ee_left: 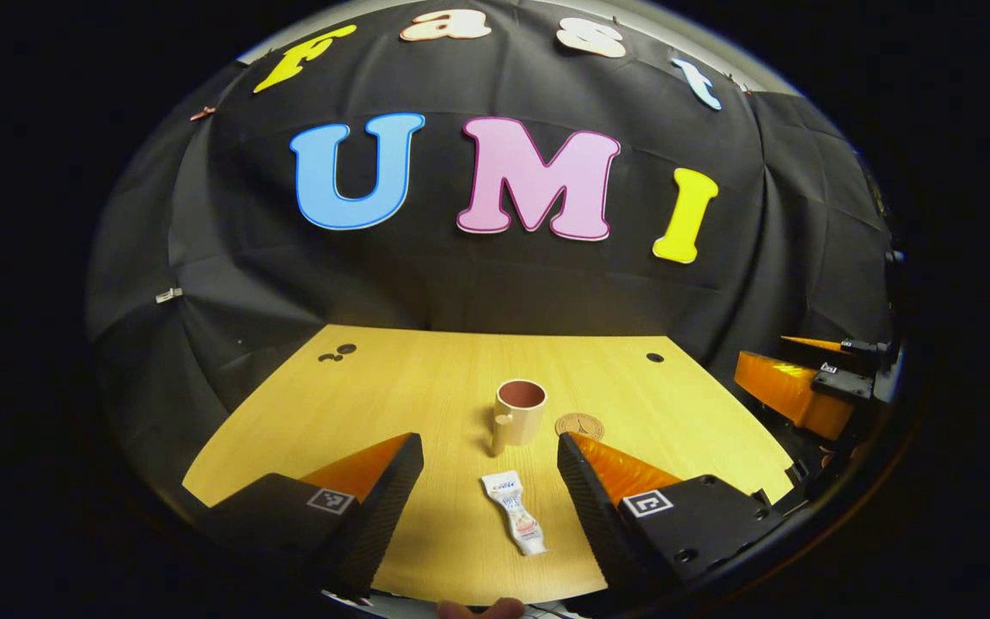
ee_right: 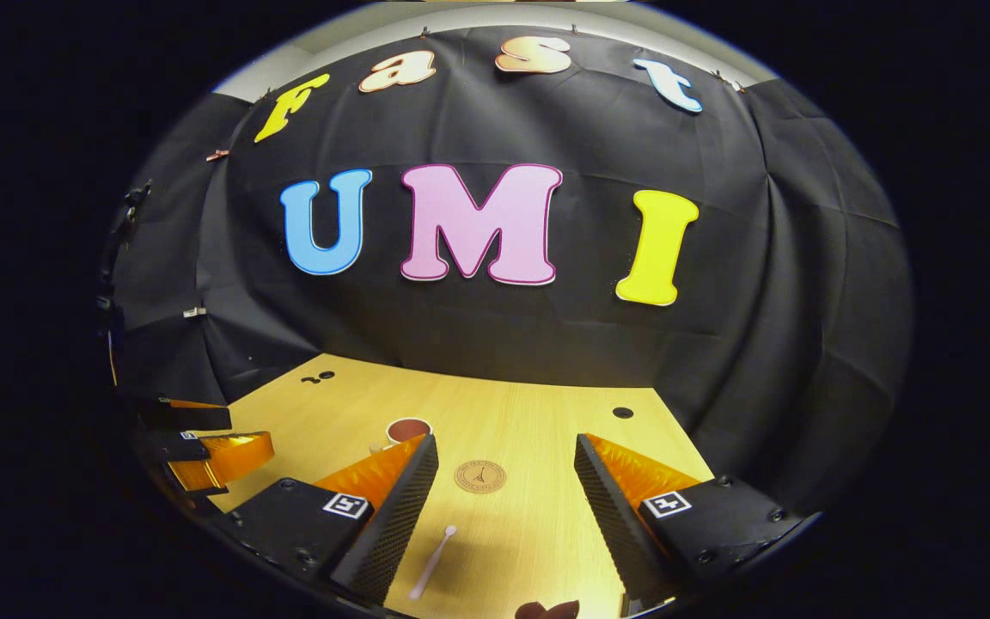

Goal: Put the toothbrush and toothpaste on the desktop into the cup, then pick up the cup and place it on the coaster on the desktop.

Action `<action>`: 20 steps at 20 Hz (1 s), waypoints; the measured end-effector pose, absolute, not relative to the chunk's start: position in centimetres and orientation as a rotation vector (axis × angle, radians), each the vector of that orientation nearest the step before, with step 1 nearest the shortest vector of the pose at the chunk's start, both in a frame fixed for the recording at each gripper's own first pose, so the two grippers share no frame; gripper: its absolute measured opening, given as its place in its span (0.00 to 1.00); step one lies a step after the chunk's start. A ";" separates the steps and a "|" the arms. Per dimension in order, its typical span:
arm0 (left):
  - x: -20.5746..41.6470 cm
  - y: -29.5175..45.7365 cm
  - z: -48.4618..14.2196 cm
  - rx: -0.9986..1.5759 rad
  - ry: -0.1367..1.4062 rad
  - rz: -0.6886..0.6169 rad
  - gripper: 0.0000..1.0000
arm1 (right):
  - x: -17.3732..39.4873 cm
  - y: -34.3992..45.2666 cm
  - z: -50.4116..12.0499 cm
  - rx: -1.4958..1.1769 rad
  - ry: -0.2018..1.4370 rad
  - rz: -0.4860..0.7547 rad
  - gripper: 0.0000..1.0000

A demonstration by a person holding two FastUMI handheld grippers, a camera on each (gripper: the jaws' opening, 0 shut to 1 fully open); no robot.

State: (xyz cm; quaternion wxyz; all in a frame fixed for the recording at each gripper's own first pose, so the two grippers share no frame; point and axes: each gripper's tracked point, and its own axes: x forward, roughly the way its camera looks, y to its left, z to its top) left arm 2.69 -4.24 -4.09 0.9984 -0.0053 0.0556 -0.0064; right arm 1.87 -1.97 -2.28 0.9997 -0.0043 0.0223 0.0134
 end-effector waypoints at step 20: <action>13.7 -7.2 -20.5 -0.105 0.612 0.061 0.97 | 0.5 -7.2 -9.7 0.024 0.220 0.005 0.98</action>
